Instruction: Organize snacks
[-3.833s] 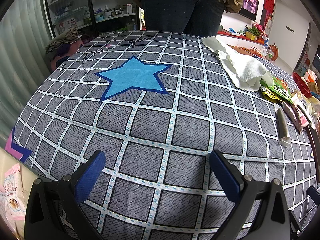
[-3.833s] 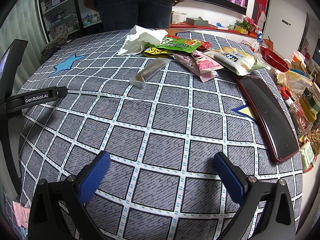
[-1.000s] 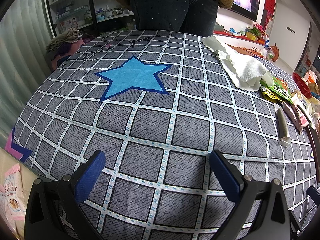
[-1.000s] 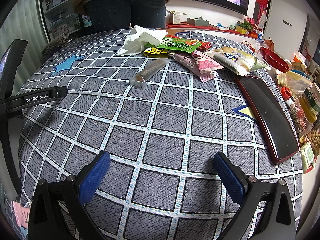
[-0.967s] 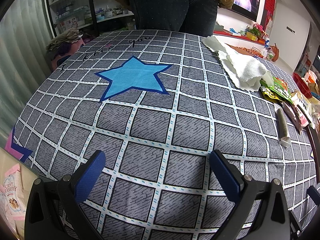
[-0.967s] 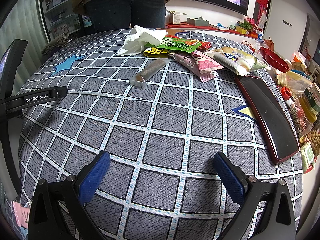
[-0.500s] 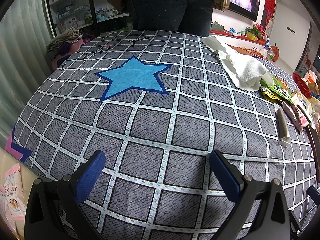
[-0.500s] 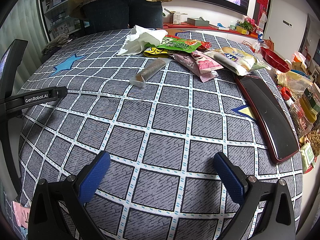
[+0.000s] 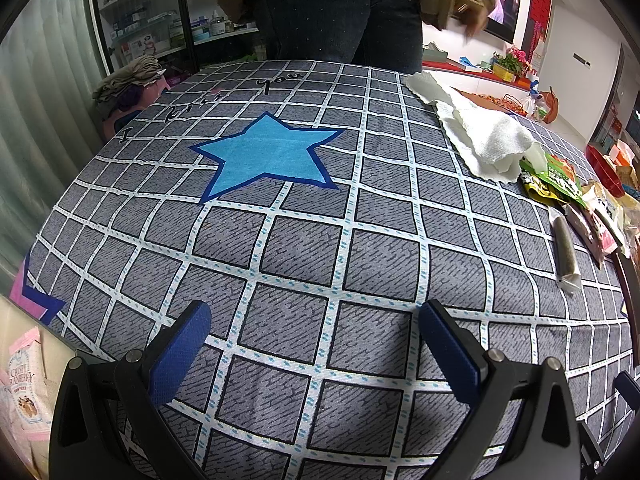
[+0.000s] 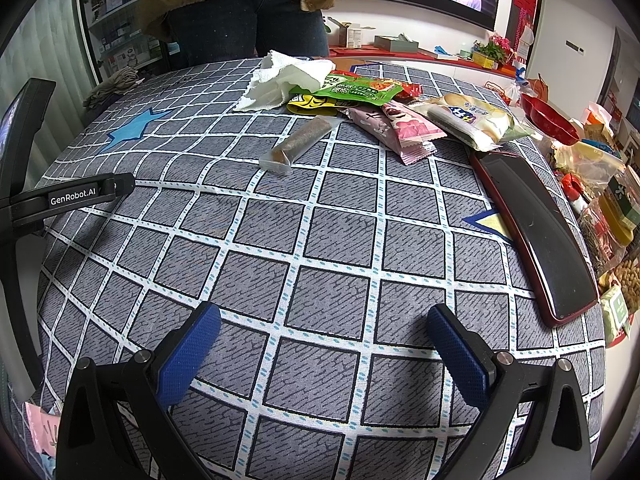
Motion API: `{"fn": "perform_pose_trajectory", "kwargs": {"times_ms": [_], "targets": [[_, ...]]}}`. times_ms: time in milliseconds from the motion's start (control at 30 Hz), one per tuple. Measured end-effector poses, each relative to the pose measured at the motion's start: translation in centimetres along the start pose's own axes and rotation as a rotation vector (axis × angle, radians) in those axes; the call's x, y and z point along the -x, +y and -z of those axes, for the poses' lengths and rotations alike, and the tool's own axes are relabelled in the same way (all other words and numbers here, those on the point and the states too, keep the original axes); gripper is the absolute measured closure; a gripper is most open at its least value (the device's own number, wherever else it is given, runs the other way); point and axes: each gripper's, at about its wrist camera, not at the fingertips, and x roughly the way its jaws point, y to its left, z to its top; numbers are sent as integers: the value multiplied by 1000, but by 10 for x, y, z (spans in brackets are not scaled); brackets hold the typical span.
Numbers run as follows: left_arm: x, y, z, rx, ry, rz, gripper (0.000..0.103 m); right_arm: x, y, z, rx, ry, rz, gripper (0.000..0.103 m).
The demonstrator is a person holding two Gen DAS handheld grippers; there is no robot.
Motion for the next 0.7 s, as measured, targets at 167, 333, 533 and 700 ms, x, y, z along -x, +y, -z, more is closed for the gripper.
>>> {"fn": "perform_pose_trajectory", "kwargs": {"times_ms": [167, 333, 533, 700], "targets": [[0, 0, 0, 0, 0, 0, 0, 1, 1, 1, 0, 0, 0, 0], [1, 0, 0, 0, 0, 0, 0, 0, 0, 0, 1, 0, 1, 0], [1, 0, 0, 0, 0, 0, 0, 0, 0, 0, 1, 0, 1, 0], [1, 0, 0, 0, 0, 0, 0, -1, -1, 0, 1, 0, 1, 0]]}}
